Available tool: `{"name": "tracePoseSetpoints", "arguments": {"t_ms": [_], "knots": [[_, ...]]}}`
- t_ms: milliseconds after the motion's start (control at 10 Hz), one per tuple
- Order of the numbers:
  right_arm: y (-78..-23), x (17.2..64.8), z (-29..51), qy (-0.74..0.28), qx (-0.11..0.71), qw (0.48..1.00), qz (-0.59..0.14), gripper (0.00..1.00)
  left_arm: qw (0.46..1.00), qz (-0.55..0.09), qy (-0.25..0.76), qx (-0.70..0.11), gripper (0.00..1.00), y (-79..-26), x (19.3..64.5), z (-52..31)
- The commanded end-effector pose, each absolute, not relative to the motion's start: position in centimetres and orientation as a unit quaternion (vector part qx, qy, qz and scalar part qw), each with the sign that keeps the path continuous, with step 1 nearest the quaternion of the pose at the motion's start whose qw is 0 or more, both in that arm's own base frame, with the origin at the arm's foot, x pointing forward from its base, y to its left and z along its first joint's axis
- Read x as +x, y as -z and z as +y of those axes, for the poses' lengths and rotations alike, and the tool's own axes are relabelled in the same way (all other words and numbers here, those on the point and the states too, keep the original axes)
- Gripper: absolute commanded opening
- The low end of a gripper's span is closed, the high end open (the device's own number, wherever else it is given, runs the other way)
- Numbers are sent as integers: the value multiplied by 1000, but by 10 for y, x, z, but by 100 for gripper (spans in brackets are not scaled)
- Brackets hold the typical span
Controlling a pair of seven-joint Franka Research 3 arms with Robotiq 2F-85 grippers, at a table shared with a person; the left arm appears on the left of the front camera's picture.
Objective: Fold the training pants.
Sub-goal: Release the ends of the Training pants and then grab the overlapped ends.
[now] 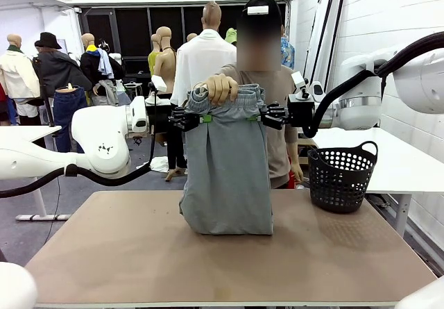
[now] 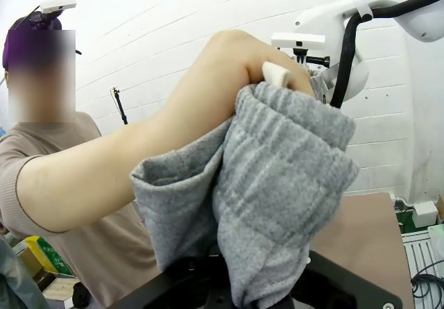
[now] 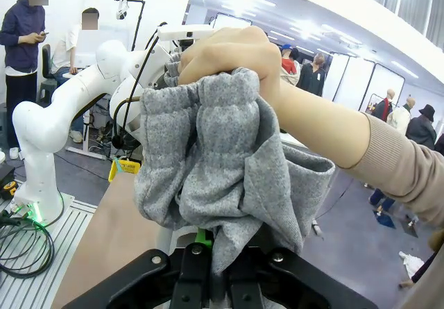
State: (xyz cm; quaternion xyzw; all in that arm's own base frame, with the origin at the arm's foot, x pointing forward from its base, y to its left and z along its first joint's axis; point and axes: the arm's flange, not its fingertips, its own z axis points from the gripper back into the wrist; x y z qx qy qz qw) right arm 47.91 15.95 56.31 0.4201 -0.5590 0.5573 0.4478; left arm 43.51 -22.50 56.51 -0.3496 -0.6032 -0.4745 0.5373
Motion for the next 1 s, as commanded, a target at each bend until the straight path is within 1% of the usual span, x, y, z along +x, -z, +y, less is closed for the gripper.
{"name": "tracePoseSetpoints", "arguments": {"t_ms": [0,800,900], "knots": [[-565,478,160,-556,421,447,-560,0,540,-608,468,-346,0,-566,434,-227],[-565,478,160,-556,421,447,-560,0,537,-603,475,-350,0,-565,435,-225],[-563,479,160,-557,420,448,-559,2,538,-605,471,-350,5,-566,434,-223]]}}
